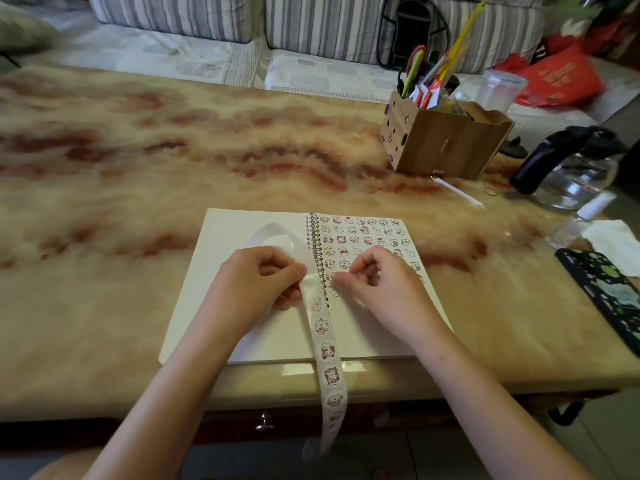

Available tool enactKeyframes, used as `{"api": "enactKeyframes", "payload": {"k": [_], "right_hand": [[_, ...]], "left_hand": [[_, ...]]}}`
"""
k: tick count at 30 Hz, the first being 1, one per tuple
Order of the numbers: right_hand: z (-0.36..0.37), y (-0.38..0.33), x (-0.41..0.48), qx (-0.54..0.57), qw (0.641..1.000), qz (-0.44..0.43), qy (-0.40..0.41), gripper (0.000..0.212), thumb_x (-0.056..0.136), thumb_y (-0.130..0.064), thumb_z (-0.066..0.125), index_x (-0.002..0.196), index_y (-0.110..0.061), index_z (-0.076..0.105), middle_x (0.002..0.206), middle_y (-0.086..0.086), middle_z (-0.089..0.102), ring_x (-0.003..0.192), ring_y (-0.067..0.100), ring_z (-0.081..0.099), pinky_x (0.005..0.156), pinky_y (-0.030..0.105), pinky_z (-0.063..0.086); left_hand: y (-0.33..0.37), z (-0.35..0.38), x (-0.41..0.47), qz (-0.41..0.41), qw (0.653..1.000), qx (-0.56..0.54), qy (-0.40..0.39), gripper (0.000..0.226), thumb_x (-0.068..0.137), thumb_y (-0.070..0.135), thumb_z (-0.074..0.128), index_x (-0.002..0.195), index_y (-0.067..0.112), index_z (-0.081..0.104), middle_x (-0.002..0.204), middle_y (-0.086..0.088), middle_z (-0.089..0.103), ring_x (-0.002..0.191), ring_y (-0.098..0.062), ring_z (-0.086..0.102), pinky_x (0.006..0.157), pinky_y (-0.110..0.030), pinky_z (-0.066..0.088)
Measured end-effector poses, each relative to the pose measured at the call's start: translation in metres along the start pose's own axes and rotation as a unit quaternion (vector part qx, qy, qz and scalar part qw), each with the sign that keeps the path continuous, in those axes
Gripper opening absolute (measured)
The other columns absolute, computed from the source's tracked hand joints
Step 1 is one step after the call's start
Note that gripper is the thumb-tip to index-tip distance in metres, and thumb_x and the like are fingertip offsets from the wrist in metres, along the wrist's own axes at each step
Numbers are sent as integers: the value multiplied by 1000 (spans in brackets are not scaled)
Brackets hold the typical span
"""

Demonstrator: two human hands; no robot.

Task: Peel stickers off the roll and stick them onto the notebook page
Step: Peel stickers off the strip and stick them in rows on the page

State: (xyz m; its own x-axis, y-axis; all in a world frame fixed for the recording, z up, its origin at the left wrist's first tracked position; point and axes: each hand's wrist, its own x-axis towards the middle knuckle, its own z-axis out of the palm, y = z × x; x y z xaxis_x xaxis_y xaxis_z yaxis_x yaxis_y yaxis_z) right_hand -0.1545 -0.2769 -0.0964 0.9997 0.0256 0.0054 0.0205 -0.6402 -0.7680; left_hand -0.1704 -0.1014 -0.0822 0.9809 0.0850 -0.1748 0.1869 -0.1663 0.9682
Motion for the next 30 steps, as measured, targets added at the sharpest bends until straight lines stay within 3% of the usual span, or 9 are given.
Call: {"api": "enactKeyframes", "payload": {"k": [3, 9, 16, 20, 22, 27, 30], "right_hand": [[2, 0, 0, -23, 1000, -2, -4, 25, 78, -37, 75, 86, -23, 55, 68, -9, 54, 65, 9, 51, 69, 32, 44], [2, 0, 0, -48, 999, -12, 8, 5, 89, -24, 62, 89, -21, 57, 72, -9, 56, 63, 6, 49, 65, 30, 42], [-8, -20, -16, 136, 988, -68, -16, 7, 90, -27, 62, 86, -21, 63, 74, 1, 70, 54, 7, 60, 52, 16, 45], [-9, -27, -22, 220, 970, -66, -79, 9, 80, -15, 73, 84, -20, 66, 70, 0, 71, 64, 11, 65, 54, 34, 51], [-10, -28, -22, 232, 966, -66, -89, 14, 76, -9, 76, 82, -18, 69, 70, 0, 71, 66, 11, 65, 61, 36, 52], [-7, -26, -20, 227, 969, -68, -69, 18, 74, -5, 77, 81, -21, 72, 67, -5, 69, 65, 8, 62, 64, 25, 49], [-9, -27, -20, 221, 971, -79, -48, 18, 74, -5, 77, 79, -22, 73, 68, -4, 71, 65, 7, 63, 59, 14, 46]], "left_hand": [[0, 0, 0, 0, 1000, 0, 1, 8, 83, 7, 68, 77, 2, 66, 61, -8, 68, 49, -7, 63, 52, -21, 54], [4, -1, -3, 10, 1000, -7, -4, 11, 84, 10, 67, 74, 7, 66, 63, -7, 70, 54, -10, 65, 46, -24, 54], [8, 0, -5, 43, 997, -57, -7, 8, 85, 9, 66, 78, 4, 66, 64, -10, 70, 56, -11, 67, 49, -19, 52], [9, -2, -5, 49, 996, -72, 8, 7, 85, 10, 66, 82, 3, 65, 60, -6, 69, 54, -10, 65, 49, -20, 53], [10, -2, -5, 54, 996, -75, 12, 7, 85, 10, 65, 84, 3, 65, 59, -5, 68, 53, -8, 65, 49, -20, 53], [12, 0, -7, 45, 995, -85, -7, 12, 88, 16, 62, 83, 6, 66, 56, 1, 67, 54, -8, 66, 50, -19, 53], [12, 0, -8, 20, 995, -91, -37, 21, 88, 23, 61, 79, 6, 68, 65, -5, 72, 59, -12, 68, 52, -19, 53]]}}
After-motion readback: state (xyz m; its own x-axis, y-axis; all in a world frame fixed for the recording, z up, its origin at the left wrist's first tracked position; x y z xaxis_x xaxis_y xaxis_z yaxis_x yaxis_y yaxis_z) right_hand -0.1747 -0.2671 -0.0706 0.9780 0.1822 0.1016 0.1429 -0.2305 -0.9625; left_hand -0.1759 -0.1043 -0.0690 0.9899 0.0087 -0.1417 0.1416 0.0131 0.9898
